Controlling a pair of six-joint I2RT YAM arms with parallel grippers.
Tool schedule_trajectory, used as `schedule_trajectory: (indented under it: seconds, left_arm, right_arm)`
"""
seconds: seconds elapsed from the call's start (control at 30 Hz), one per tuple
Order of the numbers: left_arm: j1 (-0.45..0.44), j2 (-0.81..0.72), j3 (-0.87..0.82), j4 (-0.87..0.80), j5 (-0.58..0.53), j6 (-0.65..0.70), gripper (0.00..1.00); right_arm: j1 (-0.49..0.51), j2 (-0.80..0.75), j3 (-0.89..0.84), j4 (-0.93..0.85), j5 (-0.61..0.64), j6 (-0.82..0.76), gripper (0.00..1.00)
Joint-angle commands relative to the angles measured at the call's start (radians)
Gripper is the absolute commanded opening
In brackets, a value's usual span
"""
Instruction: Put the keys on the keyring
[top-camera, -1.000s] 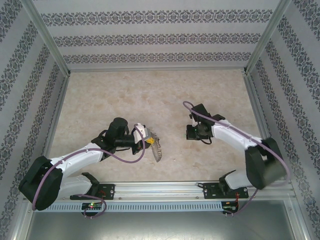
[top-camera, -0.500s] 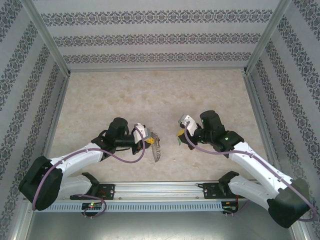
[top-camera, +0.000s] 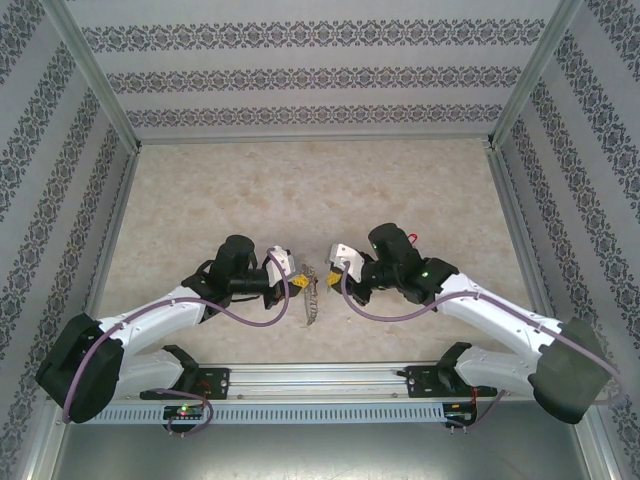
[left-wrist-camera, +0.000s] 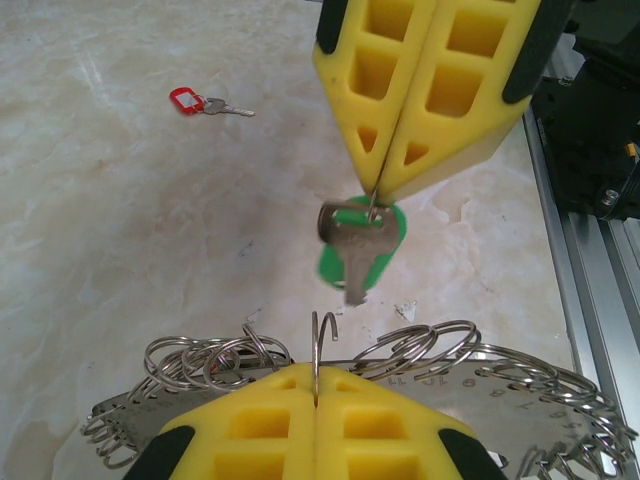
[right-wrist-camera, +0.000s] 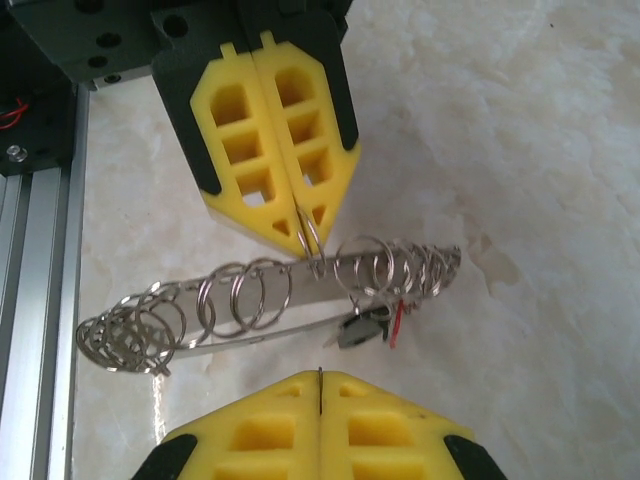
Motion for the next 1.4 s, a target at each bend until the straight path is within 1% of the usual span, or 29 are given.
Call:
schedule_trajectory:
  seconds: [0.0, 0.3, 0.43, 0.7, 0.9, 1.13, 1.37]
  left_arm:
    - [0.011, -0.015, -0.011, 0.035, 0.032, -0.021, 0.0]
    - [0.011, -0.01, -0.017, 0.061, 0.015, -0.042, 0.0]
    - [0.011, -0.007, -0.013, 0.062, 0.015, -0.043, 0.0]
    - [0.011, -0.003, -0.008, 0.062, 0.021, -0.046, 0.0]
    - [0.01, -0.004, -0.009, 0.062, 0.021, -0.046, 0.0]
    - [0.01, -0.005, -0.014, 0.062, 0.026, -0.043, 0.0]
    - [0.01, -0.015, -0.018, 0.074, 0.021, -0.043, 0.0]
  right_arm:
    - [0.012, 0.021, 0.042, 0.076, -0.046, -0.019, 0.0]
    - [0.028, 0.064, 0.066, 0.082, -0.134, -0.003, 0.0]
    - [0.034, 0.079, 0.077, 0.086, -0.134, 0.005, 0.0]
    - [0.059, 0.113, 0.087, 0.117, -0.084, 0.027, 0.0]
    - [0.078, 0.126, 0.085, 0.136, 0.036, 0.045, 0.0]
    - [0.086, 0.128, 0.074, 0.167, 0.113, 0.076, 0.0]
    - [0.087, 0.139, 0.083, 0.129, 0.157, 0.098, 0.0]
